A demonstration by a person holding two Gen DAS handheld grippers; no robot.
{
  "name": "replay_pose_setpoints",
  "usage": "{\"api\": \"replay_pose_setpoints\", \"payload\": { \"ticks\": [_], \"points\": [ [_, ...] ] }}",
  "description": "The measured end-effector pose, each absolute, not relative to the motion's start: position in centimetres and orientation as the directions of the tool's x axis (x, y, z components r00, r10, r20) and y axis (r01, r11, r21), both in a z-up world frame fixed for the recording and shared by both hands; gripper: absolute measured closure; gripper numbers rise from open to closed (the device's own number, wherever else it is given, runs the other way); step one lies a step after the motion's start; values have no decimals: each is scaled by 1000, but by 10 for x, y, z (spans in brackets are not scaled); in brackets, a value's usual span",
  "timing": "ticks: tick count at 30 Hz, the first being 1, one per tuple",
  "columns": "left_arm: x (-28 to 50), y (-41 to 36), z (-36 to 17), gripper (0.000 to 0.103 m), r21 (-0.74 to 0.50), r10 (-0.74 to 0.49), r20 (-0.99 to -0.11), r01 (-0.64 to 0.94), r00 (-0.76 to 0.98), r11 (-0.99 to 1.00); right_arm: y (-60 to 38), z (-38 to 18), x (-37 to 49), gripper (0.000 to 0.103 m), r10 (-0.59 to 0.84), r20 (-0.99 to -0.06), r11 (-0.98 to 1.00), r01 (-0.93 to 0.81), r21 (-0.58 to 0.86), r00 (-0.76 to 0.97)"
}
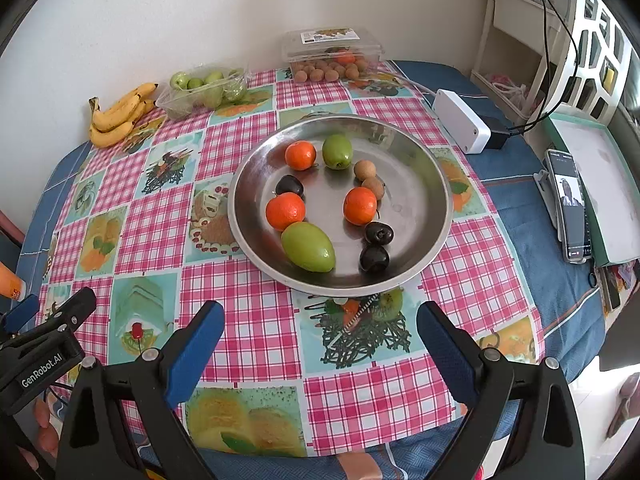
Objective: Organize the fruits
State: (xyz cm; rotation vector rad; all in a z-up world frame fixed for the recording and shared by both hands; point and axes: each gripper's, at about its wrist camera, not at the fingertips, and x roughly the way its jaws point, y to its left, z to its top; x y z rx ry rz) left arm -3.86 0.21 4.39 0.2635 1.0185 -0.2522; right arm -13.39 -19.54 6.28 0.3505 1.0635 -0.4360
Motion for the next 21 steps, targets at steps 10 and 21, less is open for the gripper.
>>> {"api": "replay_pose_setpoints", "payload": {
  "ticks": [10,21],
  "points": [
    [-38,1,42,0,113,-72,-863,331,499,937,-194,62,-134,6,-170,-895,858,508,71,413],
    [-39,0,41,0,126,-63,-865,336,499,933,-192,62,-133,6,-172,-895,856,512,70,411]
  ]
}}
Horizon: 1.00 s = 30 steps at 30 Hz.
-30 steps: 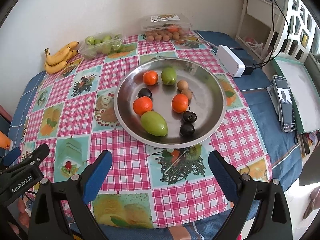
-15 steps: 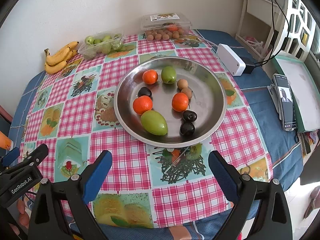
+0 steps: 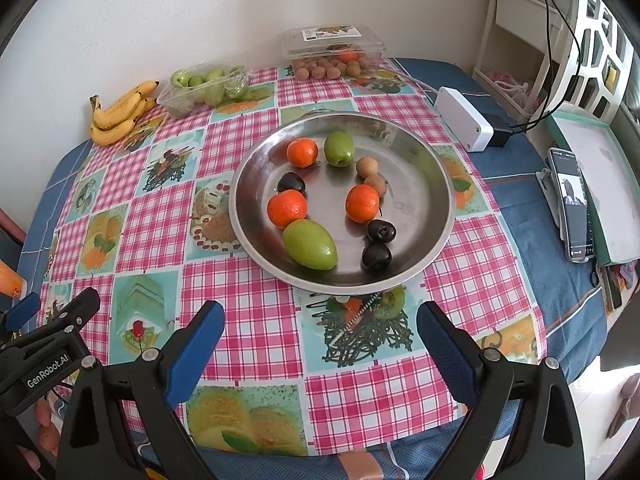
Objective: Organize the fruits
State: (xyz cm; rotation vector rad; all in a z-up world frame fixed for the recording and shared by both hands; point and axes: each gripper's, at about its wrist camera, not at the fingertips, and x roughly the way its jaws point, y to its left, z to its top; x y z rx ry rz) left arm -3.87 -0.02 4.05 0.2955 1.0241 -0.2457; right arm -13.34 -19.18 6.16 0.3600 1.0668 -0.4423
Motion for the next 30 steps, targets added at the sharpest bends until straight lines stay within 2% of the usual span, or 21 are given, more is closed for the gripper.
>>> {"api": "replay_pose_setpoints", "payload": {
  "ticks": [30],
  "points": [
    [-37,3,39,0,132,-53,-865,328,498,935,-196,56,-132,6,-152,-907,861,504,74,393]
  ]
}}
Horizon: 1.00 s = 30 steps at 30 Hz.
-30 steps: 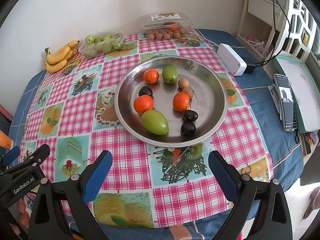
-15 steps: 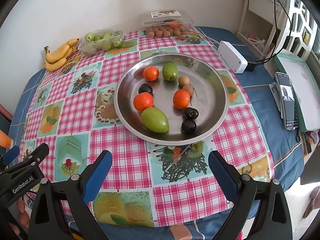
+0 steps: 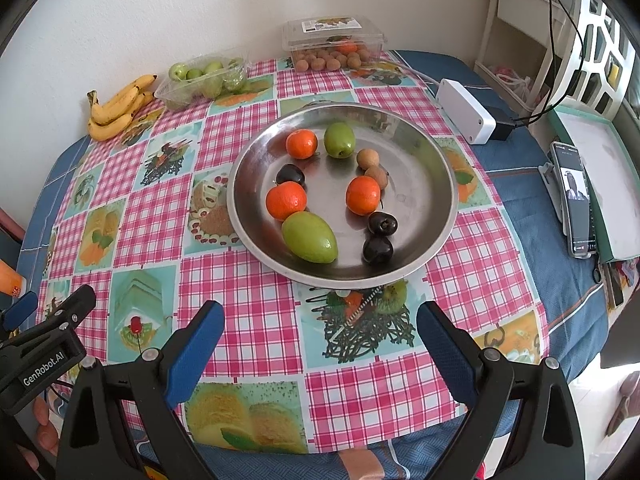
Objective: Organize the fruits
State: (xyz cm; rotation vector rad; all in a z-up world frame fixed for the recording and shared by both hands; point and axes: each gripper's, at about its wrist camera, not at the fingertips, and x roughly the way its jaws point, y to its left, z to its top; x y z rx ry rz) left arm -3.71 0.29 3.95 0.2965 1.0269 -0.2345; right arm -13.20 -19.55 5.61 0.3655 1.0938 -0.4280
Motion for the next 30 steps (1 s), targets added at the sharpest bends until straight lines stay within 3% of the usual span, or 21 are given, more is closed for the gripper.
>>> {"api": "replay_pose_setpoints", "payload": {
  "ticks": [30],
  "points": [
    [-38,4,39,0,148,-33,-864,316,502,937,-195,53,-131,6,-143,-913,862,502,75,382]
  ]
}}
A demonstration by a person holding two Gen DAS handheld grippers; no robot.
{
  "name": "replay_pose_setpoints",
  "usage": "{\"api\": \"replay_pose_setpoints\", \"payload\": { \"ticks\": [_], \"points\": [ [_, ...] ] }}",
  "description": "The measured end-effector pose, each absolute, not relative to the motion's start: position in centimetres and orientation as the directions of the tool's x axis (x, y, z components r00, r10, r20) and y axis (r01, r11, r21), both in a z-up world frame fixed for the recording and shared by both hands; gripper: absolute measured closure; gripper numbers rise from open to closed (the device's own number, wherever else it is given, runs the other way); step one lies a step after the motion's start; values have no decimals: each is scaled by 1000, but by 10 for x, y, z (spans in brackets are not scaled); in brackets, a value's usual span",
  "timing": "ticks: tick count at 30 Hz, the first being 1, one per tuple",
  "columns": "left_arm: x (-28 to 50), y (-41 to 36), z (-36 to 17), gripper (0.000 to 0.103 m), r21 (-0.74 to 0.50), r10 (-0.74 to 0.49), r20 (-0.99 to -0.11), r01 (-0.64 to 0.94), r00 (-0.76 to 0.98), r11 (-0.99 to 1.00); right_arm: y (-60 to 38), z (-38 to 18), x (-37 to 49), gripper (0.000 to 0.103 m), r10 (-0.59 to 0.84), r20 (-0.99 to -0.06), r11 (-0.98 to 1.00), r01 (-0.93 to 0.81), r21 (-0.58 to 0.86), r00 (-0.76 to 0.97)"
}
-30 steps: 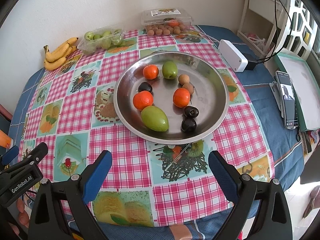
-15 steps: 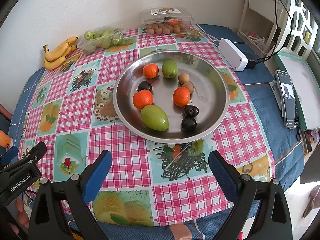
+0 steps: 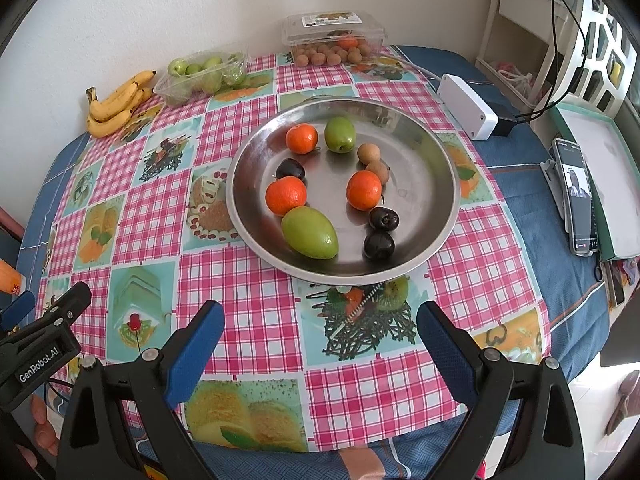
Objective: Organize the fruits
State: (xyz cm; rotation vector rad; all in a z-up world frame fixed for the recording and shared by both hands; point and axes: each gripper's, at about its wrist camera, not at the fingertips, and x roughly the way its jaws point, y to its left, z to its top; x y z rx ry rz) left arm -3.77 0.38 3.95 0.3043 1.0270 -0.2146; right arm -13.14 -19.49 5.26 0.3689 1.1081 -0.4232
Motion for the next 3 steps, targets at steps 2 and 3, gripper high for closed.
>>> {"api": "replay_pose_setpoints", "payload": {
  "ticks": [2,3],
  "points": [
    [-38,3,39,0,148,-32,-866,317,499,937,-195,53,-131,6,-142,-913,862,501,76,383],
    [-37,3,39,0,147,-32,-867,315,498,938,-196,53,-131,6,-141,-913,862,502,77,382]
  ]
}}
